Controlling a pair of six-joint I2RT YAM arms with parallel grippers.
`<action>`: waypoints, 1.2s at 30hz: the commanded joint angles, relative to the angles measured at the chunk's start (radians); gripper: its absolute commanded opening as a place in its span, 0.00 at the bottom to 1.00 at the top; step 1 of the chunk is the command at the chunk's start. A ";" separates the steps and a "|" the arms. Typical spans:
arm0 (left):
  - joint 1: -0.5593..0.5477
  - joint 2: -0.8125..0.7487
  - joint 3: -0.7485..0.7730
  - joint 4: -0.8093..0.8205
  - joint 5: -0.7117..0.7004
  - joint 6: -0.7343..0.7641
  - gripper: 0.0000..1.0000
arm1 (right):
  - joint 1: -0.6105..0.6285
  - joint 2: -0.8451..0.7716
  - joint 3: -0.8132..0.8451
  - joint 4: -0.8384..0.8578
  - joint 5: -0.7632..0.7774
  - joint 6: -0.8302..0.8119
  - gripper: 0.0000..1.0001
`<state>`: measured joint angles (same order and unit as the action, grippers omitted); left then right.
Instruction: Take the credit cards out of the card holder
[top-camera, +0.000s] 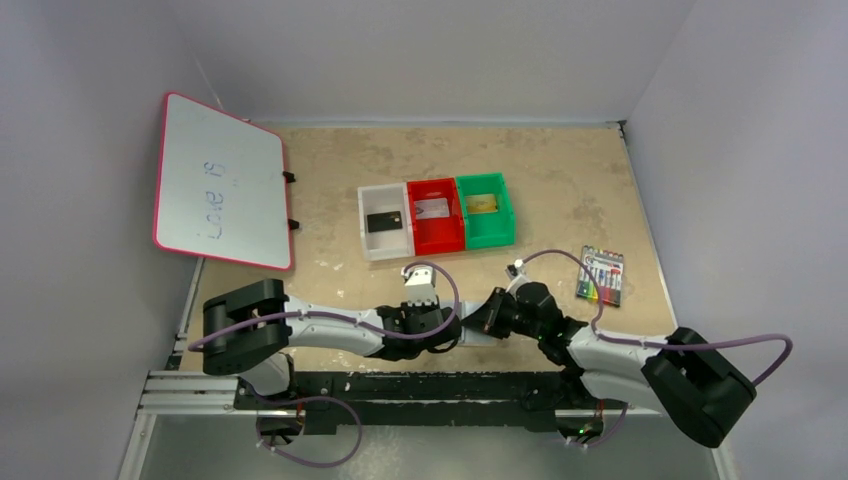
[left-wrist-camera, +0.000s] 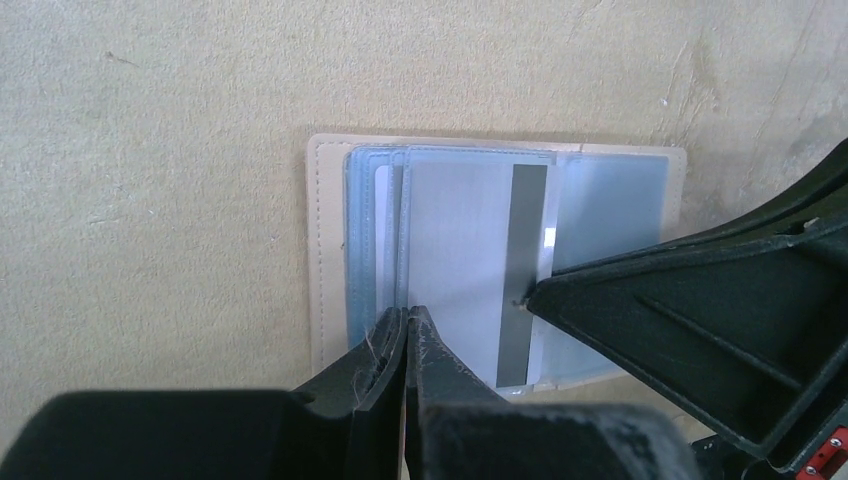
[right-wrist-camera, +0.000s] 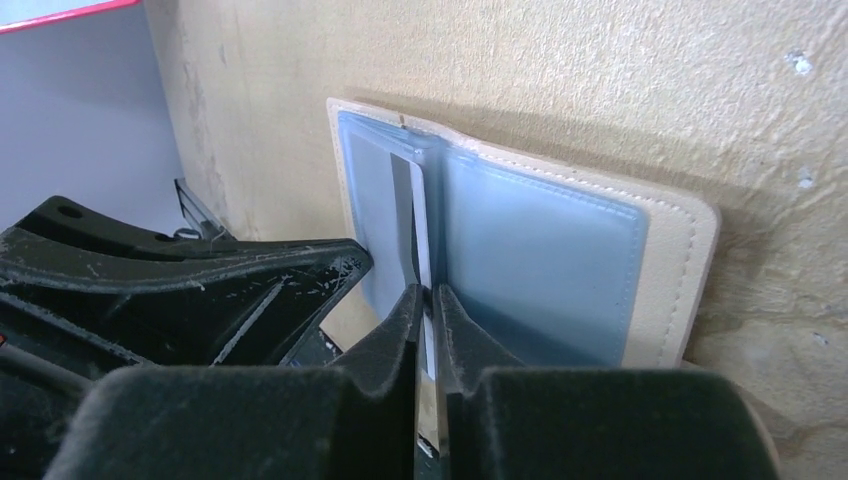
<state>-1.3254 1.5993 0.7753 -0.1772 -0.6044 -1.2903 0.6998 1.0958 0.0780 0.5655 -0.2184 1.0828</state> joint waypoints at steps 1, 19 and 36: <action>-0.006 0.049 -0.022 -0.074 -0.002 -0.025 0.00 | -0.003 -0.050 -0.019 0.037 0.005 0.028 0.04; -0.009 0.115 0.013 -0.142 -0.034 -0.038 0.00 | -0.056 -0.183 -0.033 -0.144 -0.001 0.006 0.00; -0.011 0.138 0.050 -0.134 -0.024 -0.002 0.00 | -0.063 -0.280 -0.066 -0.133 0.021 0.073 0.16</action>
<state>-1.3376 1.6760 0.8436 -0.2047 -0.6777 -1.3235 0.6403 0.8036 0.0238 0.3397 -0.1940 1.1320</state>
